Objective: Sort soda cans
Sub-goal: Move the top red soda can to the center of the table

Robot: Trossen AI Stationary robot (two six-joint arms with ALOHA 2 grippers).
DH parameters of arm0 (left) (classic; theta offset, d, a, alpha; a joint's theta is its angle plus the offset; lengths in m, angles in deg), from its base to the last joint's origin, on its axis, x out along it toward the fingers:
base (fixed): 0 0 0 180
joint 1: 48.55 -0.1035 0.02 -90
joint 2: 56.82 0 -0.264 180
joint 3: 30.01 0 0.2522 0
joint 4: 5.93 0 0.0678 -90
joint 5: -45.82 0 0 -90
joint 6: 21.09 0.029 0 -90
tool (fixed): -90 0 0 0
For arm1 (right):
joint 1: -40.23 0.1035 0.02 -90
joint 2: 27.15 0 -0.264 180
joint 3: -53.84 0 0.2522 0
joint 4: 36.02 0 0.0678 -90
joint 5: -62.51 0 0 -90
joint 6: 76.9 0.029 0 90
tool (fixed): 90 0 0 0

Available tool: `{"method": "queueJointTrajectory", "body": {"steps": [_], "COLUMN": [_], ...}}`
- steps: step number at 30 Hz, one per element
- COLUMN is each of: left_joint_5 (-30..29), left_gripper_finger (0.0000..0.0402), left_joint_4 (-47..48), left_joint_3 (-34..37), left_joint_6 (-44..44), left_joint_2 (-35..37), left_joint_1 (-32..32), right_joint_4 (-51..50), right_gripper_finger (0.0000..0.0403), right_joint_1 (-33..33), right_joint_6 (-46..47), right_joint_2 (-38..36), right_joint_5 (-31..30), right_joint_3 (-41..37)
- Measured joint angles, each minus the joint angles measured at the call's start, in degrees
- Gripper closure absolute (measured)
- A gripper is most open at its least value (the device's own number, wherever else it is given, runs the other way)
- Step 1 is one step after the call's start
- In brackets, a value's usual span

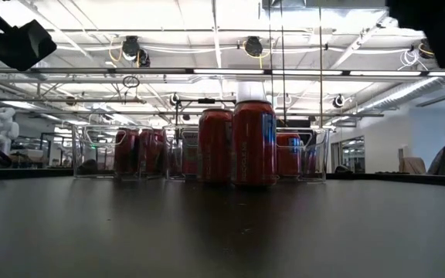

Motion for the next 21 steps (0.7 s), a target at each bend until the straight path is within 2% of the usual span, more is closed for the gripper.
{"method": "queueJointTrajectory", "body": {"steps": [9, 13, 18, 21], "left_joint_5": [0.1, -0.2, -0.4, -0.6], "left_gripper_finger": [0.0006, 0.0006, 0.0006, 0.0006], "left_joint_4": [-0.2, -0.4, -1.3, -2.4], "left_joint_3": [0.0, 0.0, 0.0, 0.0], "left_joint_6": [-0.3, -0.5, -0.6, -0.6], "left_joint_2": [0.0, 0.0, 0.0, 0.0], "left_joint_1": [0.0, 0.0, 0.0, 0.0], "right_joint_4": [2.5, 7.9, 5.8, 7.2], "right_gripper_finger": [0.0074, 0.0074, 0.0074, 0.0074], "right_joint_1": [5.2, 5.9, 5.9, 6.1], "right_joint_6": [8.6, 8.0, 9.2, 8.7], "right_joint_2": [-6.7, -7.0, -6.2, -6.2], "right_joint_5": [0.1, -0.2, 2.5, 2.1], "right_joint_3": [-5.2, -7.4, -8.8, -8.8]}}
